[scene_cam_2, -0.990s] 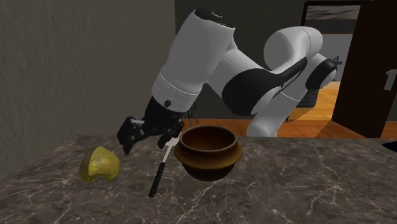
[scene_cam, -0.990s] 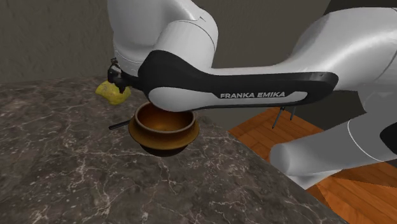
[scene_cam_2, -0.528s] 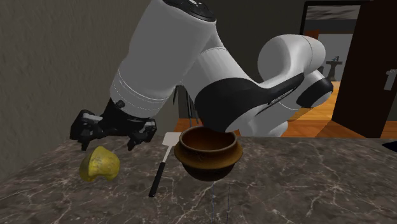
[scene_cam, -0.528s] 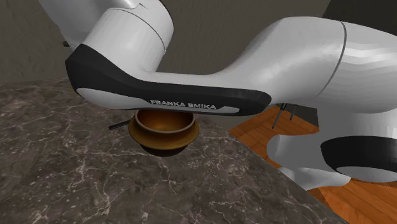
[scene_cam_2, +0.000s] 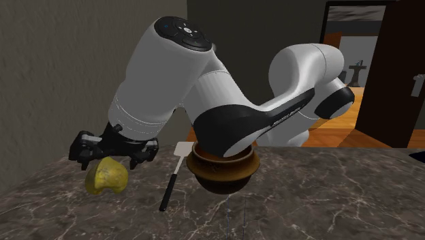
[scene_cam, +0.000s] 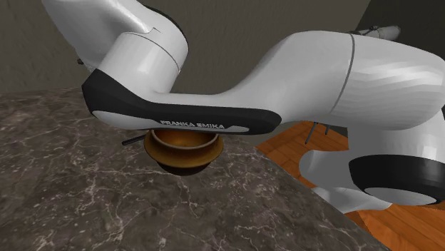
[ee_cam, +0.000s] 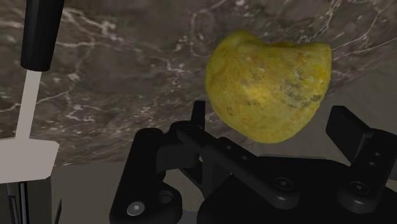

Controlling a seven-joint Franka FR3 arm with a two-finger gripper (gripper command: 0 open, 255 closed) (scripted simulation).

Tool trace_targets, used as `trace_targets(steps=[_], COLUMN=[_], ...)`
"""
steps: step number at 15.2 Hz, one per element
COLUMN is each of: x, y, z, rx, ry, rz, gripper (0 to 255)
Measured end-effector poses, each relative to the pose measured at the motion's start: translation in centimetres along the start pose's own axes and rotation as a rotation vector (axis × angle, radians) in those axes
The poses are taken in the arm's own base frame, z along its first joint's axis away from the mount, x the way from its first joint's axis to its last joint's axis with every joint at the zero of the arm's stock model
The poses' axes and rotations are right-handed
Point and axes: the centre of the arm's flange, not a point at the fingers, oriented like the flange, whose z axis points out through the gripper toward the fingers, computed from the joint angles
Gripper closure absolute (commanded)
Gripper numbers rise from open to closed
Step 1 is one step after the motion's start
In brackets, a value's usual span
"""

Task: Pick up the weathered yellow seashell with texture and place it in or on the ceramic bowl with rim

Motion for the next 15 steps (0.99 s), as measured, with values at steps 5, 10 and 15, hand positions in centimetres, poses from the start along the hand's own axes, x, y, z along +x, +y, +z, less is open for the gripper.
trace_targets(steps=[5,10,15], x=[0.03,0.0,-0.02], y=[-0.01,-0.02,-0.03], z=[0.18,0.14,0.14], rx=[0.0,0.001,0.001], ry=[0.0,-0.001,-0.001], rz=[0.0,0.0,0.0], gripper=[0,255,255])
